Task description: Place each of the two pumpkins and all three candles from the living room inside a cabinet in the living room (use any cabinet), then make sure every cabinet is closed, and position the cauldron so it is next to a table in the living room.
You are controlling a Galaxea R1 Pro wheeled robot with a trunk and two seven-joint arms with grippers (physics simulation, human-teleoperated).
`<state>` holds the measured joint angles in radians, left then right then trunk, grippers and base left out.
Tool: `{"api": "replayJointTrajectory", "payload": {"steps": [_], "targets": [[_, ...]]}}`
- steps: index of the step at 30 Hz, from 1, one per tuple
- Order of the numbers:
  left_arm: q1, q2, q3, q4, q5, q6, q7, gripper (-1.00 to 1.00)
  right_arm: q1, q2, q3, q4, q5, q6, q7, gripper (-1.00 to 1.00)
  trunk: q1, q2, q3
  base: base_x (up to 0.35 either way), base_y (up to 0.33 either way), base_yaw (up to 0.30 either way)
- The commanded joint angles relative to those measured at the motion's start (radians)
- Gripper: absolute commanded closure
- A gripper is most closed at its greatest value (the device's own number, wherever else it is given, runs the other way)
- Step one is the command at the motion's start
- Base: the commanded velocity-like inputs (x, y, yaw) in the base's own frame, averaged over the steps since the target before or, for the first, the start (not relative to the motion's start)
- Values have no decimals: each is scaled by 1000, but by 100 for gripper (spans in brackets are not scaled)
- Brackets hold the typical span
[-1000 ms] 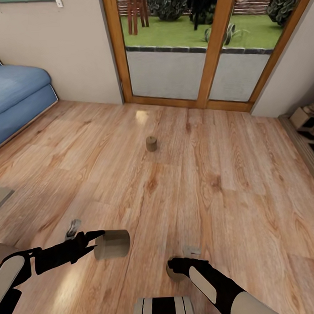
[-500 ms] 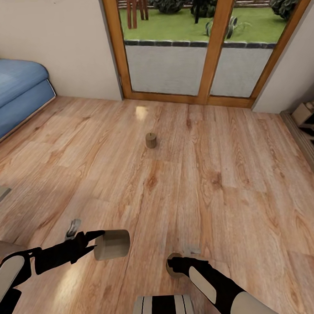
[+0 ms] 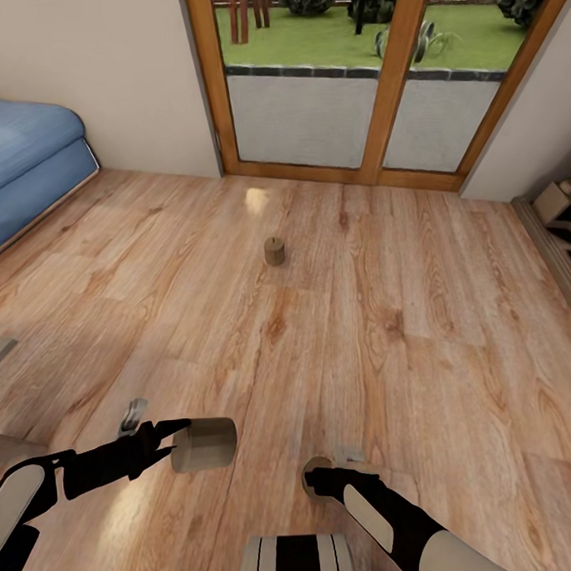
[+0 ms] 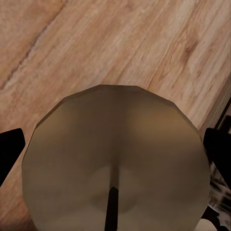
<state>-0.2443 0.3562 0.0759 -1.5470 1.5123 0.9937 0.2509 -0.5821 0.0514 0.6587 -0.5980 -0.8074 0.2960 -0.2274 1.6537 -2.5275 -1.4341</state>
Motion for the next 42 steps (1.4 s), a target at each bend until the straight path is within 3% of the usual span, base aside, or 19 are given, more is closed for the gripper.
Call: {"api": "replayJointTrajectory", "payload": {"steps": [1,23,27,42], "targets": [[-1,0,1,-1,13,3,10,100,-1,-1,5,-2,-9,2,-9,-100,0,0,-1,0,0,0],[-1,0,1,-1,14,3,10,100,-1,-2,4,-2,-12,-25,-8,-100,0,0,-1,0,0,0],[-1,0,1,-1,14,3,10,100,-1,-2,4,-2,-12,-26,-8,-100,2,-1,-16,0,0,0],[-1,0,1,-1,14,3,10,100,-1,-1,4,-2,-12,-27,-7,-100,2,-1,-16,0,0,0]]}}
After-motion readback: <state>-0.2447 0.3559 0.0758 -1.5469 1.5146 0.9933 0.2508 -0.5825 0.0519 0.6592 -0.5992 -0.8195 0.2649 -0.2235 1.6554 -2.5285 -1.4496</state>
